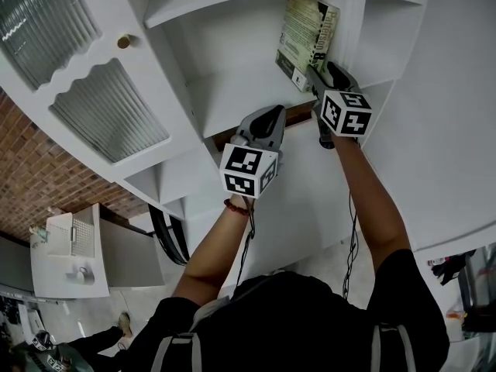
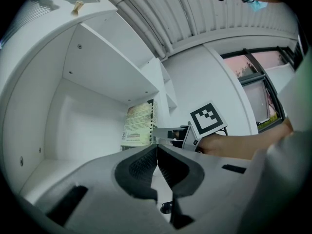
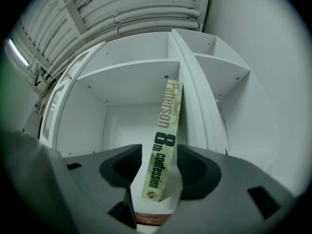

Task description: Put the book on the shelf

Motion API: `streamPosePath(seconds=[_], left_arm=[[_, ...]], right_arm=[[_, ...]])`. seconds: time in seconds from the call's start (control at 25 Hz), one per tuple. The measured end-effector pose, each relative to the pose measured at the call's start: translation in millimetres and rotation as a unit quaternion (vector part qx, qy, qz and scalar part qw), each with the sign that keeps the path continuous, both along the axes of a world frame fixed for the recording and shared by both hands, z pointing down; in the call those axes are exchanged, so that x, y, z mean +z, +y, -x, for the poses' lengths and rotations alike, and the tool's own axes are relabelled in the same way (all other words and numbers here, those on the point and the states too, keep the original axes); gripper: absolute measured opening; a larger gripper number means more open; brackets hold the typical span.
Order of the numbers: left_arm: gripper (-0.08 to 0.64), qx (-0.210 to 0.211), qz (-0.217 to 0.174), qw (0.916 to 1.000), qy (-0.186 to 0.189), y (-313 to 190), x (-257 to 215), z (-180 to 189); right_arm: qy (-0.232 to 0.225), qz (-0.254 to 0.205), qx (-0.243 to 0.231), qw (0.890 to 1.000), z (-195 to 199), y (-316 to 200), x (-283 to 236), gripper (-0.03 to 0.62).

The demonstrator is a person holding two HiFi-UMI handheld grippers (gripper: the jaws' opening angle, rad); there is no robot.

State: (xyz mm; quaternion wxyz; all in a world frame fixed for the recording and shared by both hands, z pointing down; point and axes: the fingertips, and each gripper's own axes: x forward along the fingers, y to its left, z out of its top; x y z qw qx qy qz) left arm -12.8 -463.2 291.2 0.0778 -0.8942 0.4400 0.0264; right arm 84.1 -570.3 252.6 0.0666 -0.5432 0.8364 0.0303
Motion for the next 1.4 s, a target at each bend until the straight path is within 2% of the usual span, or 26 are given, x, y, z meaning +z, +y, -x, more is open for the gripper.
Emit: streamPosePath(seconds=[0.08, 0.2, 0.32, 0.56, 0.92, 1.4], left_arm=[[0.018, 0.000, 0.000, 1.0000, -0.002, 4, 0, -1], [0.018, -0.002, 0.001, 1.0000, 0.000, 10, 1, 0], [0.018, -0.003, 0.001, 1.0000, 0.001, 16, 1, 0], [0.018, -0.001, -0.010, 0.9999, 0.003, 34, -1, -3], [0.018, 0.000, -0.014, 0.9999, 0.009, 63, 5, -9], [0.018, -0.007, 0.006, 0.9997, 0.021, 100, 29, -8]], right_arm=[[-0.001, 0.001, 0.001, 1.000, -3, 6, 1, 0.211], [0.007, -0.006, 0.005, 1.000, -6, 18, 2, 0.090], [0.016, -0.016, -0.002, 1.000, -6, 31, 3, 0.054], [0.012, -0.025, -0.031, 0.999, -8, 60, 4, 0.040], [0.012, -0.031, -0.039, 0.999, -27, 106, 13, 0.038], [0.019, -0.029, -0.069, 0.997, -35, 176, 41, 0.038]])
